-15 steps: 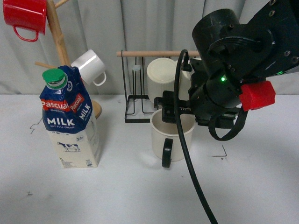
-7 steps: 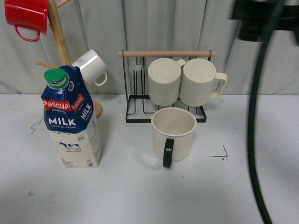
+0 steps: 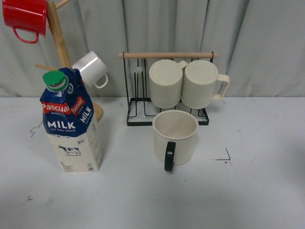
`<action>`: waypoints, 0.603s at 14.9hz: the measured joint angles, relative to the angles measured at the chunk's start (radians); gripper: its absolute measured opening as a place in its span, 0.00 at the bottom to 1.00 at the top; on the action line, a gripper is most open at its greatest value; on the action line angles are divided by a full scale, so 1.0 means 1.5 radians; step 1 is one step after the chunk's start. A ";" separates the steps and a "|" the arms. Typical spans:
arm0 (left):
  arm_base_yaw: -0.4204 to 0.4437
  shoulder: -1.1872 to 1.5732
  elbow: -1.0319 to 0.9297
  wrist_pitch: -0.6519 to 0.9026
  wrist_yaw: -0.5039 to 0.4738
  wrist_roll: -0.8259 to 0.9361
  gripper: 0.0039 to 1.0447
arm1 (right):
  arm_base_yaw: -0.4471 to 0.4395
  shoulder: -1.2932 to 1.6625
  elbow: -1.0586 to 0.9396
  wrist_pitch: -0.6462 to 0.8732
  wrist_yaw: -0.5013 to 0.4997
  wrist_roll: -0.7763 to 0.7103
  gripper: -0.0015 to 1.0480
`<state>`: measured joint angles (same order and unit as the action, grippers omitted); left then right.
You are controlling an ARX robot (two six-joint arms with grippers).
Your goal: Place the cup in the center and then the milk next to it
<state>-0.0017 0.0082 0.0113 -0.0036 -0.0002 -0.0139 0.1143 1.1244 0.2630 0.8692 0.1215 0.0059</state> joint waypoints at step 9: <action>0.000 0.000 0.000 0.000 0.000 0.000 0.94 | -0.076 -0.248 -0.161 -0.100 -0.080 0.000 0.02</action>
<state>-0.0017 0.0082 0.0113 -0.0032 0.0002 -0.0139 -0.0002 0.7528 0.0216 0.7185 0.0017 0.0059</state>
